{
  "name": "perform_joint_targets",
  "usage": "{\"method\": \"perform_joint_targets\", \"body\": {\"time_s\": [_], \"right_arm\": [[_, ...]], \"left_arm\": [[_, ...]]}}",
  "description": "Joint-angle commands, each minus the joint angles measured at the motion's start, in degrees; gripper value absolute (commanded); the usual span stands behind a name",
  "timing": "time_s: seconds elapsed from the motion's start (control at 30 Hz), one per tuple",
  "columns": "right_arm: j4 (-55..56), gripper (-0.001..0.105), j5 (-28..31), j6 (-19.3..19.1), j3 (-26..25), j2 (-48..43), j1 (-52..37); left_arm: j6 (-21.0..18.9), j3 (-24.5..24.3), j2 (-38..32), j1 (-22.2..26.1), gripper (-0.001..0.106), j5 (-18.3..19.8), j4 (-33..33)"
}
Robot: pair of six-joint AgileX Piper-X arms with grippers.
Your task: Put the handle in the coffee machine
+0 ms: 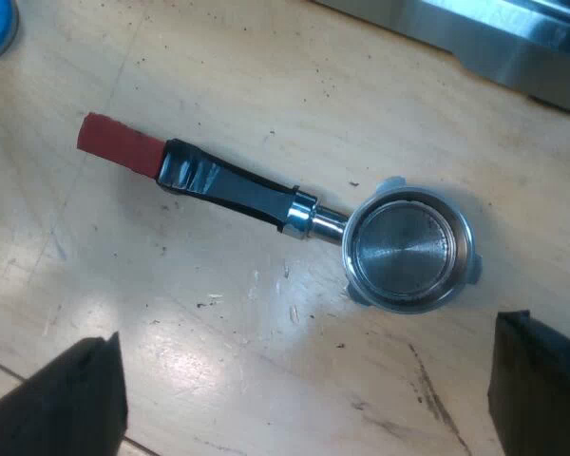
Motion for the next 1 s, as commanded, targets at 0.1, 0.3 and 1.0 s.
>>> {"method": "perform_joint_targets", "body": {"time_s": [0.1,0.3,1.0], "right_arm": [[0.89,0.079,0.47,2.25,-0.24,-0.34,0.02],[0.89,0.079,2.84,7.37,-0.24,1.63,-1.68],[-4.66,0.088,-1.28,10.4,5.34,12.72,-8.52]], "left_arm": [[1.24,0.86,-2.99,-0.21,0.081,-1.03,-0.23],[3.33,5.11,-2.88,-0.21,0.081,2.01,-5.22],[5.03,10.72,2.98,-0.21,0.082,12.07,-13.11]]}}
